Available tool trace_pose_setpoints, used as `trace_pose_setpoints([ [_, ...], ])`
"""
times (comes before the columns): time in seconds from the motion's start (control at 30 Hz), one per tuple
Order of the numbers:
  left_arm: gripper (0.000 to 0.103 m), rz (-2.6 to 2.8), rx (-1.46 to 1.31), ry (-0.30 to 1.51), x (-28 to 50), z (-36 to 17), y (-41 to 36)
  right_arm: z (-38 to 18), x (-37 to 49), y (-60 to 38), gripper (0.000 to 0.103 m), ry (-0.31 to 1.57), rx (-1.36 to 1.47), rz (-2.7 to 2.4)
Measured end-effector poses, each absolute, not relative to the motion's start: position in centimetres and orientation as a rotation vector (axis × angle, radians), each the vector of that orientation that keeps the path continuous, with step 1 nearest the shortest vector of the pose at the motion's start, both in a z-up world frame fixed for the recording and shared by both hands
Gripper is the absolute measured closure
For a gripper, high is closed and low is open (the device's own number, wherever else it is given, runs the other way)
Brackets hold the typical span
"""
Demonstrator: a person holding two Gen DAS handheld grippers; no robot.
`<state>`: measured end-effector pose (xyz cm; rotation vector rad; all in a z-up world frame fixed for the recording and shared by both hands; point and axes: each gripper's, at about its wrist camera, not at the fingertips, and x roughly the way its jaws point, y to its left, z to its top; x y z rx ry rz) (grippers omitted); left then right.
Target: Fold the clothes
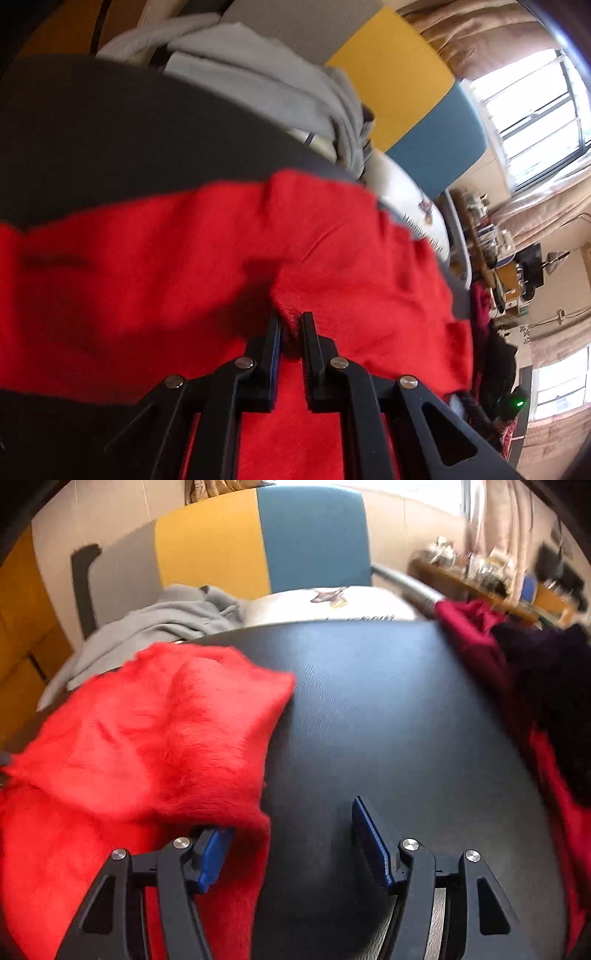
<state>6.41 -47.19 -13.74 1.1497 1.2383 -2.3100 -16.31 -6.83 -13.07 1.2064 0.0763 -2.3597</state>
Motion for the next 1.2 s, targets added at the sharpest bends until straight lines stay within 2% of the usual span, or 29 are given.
trace_pose_setpoints([
  [0.03, 0.094, -2.320, 1.142, 1.260, 6.7, -13.8, -47.2, -13.1, -16.3, -6.4, 0.032, 0.072, 1.223, -2.334],
  [0.13, 0.094, -2.350, 1.116, 1.325, 7.4, -14.1, -47.4, -13.2, -16.1, -5.0, 0.031, 0.058, 1.272, -2.256],
  [0.27, 0.085, -2.385, 1.058, 1.410, 8.4, -14.1, -47.9, -11.2, -18.1, -3.8, 0.031, -0.145, 1.252, -2.164],
  [0.37, 0.082, -2.388, 1.058, 1.421, 8.1, -13.8, -48.9, -11.2, -20.5, -4.2, 0.032, -0.330, 1.281, -2.053],
  [0.47, 0.080, -2.399, 1.120, 1.412, 6.2, -13.8, -49.3, -12.6, -23.2, -5.5, 0.033, -0.354, 1.358, -2.020],
  [0.63, 0.079, -2.415, 1.282, 1.326, 2.3, -14.5, -49.1, -15.7, -25.6, -6.8, 0.049, -0.403, 1.487, -1.974],
  [0.73, 0.082, -2.421, 1.318, 1.279, 1.0, -15.0, -48.7, -16.0, -26.2, -7.4, 0.050, -0.440, 1.491, -1.931],
  [0.8, 0.095, -2.441, 1.315, 1.251, 0.9, -14.9, -48.2, -16.3, -26.4, -8.3, 0.050, -0.418, 1.499, -1.898],
  [0.83, 0.101, -2.445, 1.321, 1.208, 0.9, -14.7, -48.0, -16.3, -26.4, -8.7, 0.053, -0.394, 1.495, -1.892],
  [0.87, 0.102, -2.449, 1.321, 1.170, 0.9, -14.5, -47.7, -16.3, -26.4, -9.1, 0.062, -0.371, 1.489, -1.883],
  [0.9, 0.103, -2.458, 1.298, 1.146, 1.0, -14.1, -47.6, -16.4, -26.3, -9.4, 0.090, -0.356, 1.491, -1.878],
  [0.93, 0.103, -2.472, 1.259, 1.123, 1.4, -13.5, -47.6, -16.5, -26.4, -9.5, 0.093, -0.349, 1.491, -1.893],
  [1.1, 0.103, -2.504, 1.104, 1.067, 2.2, -10.9, -48.6, -13.9, -25.5, -9.1, 0.094, -0.310, 1.344, -1.968],
  [1.2, 0.103, -2.452, 1.141, 0.998, 1.5, -11.0, -49.1, -13.3, -25.7, -9.4, 0.094, -0.236, 1.310, -2.053],
])
